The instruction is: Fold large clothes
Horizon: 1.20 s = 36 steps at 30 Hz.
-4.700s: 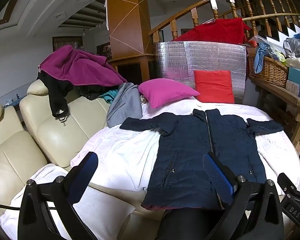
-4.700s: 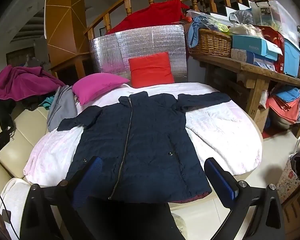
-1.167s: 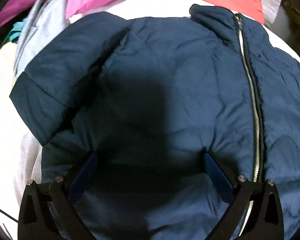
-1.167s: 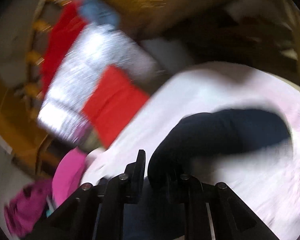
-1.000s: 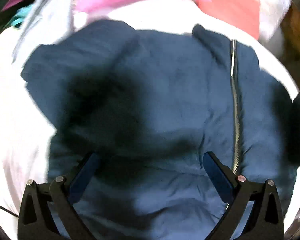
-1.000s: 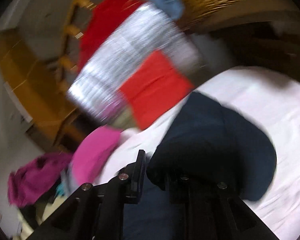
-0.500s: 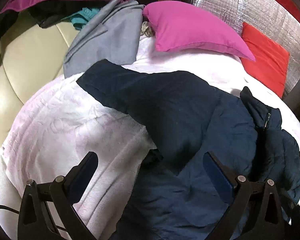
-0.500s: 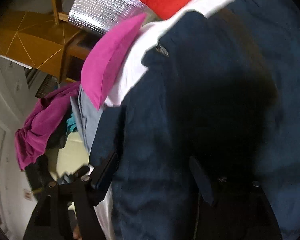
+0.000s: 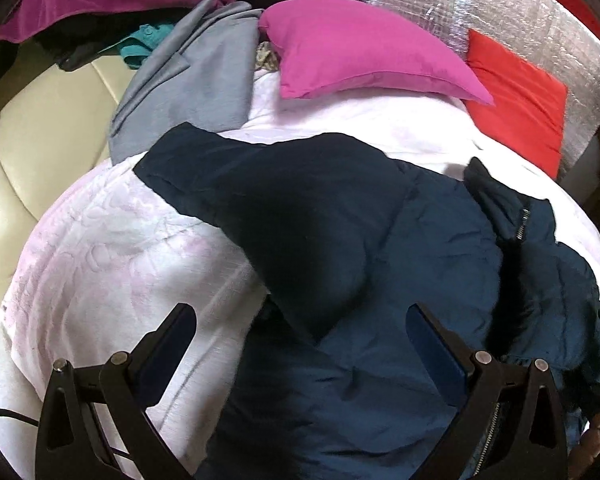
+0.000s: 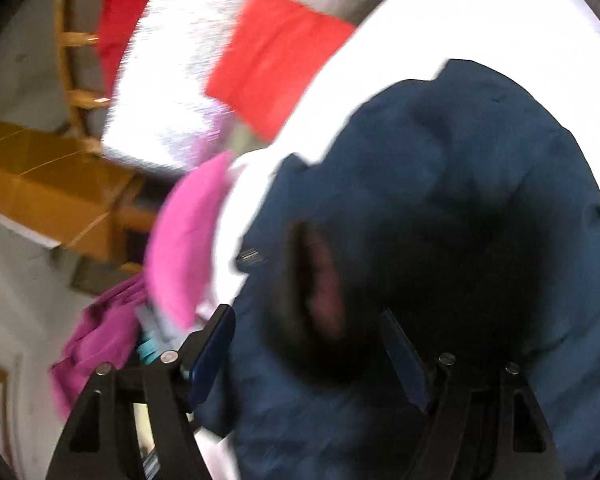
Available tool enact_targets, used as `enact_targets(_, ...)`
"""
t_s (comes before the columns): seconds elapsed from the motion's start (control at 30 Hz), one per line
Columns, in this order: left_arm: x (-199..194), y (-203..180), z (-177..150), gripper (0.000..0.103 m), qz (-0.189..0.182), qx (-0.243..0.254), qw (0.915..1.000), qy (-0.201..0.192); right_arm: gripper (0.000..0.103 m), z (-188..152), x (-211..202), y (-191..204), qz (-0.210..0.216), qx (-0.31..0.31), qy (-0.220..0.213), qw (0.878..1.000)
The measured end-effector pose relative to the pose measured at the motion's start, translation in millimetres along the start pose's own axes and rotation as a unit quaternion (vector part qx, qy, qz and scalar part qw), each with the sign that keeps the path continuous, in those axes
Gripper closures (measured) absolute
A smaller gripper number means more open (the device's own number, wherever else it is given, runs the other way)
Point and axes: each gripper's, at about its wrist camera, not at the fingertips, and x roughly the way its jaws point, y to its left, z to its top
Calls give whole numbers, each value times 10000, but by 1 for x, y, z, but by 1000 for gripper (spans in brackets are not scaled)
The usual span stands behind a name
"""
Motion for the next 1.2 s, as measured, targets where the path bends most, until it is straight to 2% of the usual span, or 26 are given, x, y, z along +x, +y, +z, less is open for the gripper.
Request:
enact_targets(0.07,2,7,3,0,58,-104,9999,20,27,-2,12,10,205,52,150,9997)
enact_targets(0.17,4,19,7,0,169,-276,9995,24,26,-13,20,48,809,-350,290,9957)
enact_targets(0.3,6,26,8,0,154,-380,9991,45,26,-30,21,107,1885,-1018,571,9751)
enact_targets(0.37,6,25,8,0,85,-337,9994,79,26,-41,20,126,2016,-1335,599,9685)
enact_targets(0.43,8,23,7,0,-90,-275,9995,130,26,-45,14,126,1743,-1582,448,9709)
enact_targets(0.5,9,19,6,0,-316,-197,9992,155,26,-41,6,114,1197,-1588,114,9800)
enact_targets(0.57,13,14,5,0,-691,-142,9972,264,27,-27,-9,96,807,-1462,-309,9855)
enact_targets(0.63,17,10,4,3,-1042,-164,9938,363,27,-9,-38,67,207,-1302,-870,9874)
enact_targets(0.7,18,4,4,16,-1126,-118,9931,303,28,5,-59,44,-290,-1143,-1191,9859)
enact_targets(0.73,18,0,4,28,-1126,-50,9932,287,28,12,-68,34,-602,-1102,-1343,9830)
enact_targets(0.77,19,-3,5,35,-1125,-14,9932,288,31,17,-76,26,-869,-1080,-1451,9797)
enact_targets(0.83,20,-8,6,35,-1053,9,9941,252,38,21,-84,15,-1198,-1032,-1495,9760)
enact_targets(0.9,19,-12,8,35,-948,26,9953,190,43,16,-83,9,-1126,-1106,-1356,9781)
enact_targets(1.03,19,-13,14,32,-799,14,9967,129,45,-3,-62,7,-1053,-1516,-1067,9770)
enact_targets(1.1,22,-12,17,30,-816,67,9965,153,48,-8,-36,-6,-1342,-1409,-747,9780)
enact_targets(1.2,28,-12,21,30,-796,179,9965,158,51,-7,-25,-15,-1379,-1511,-819,9754)
